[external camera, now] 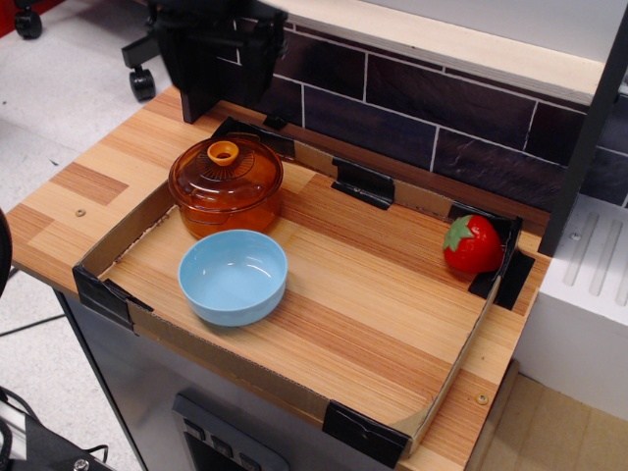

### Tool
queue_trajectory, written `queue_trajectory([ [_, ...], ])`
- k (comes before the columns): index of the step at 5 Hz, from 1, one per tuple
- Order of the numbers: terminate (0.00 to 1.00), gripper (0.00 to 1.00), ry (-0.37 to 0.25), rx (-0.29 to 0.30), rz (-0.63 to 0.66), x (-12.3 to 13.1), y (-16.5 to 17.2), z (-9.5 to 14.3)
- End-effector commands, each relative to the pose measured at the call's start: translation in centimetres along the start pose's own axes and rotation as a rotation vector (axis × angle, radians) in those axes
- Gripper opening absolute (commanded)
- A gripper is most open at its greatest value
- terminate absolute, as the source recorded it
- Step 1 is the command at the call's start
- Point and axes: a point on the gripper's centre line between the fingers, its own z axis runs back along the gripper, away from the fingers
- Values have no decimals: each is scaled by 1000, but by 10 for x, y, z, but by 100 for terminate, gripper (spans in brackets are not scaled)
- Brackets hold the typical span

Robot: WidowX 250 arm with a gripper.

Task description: Take lid off pot

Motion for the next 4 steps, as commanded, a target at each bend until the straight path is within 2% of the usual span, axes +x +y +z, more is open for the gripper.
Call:
queue_trajectory([
  [1, 0, 100, -65, 23, -77, -8, 3, -1],
  [4, 0, 100, -68, 33, -90, -16, -14, -20],
])
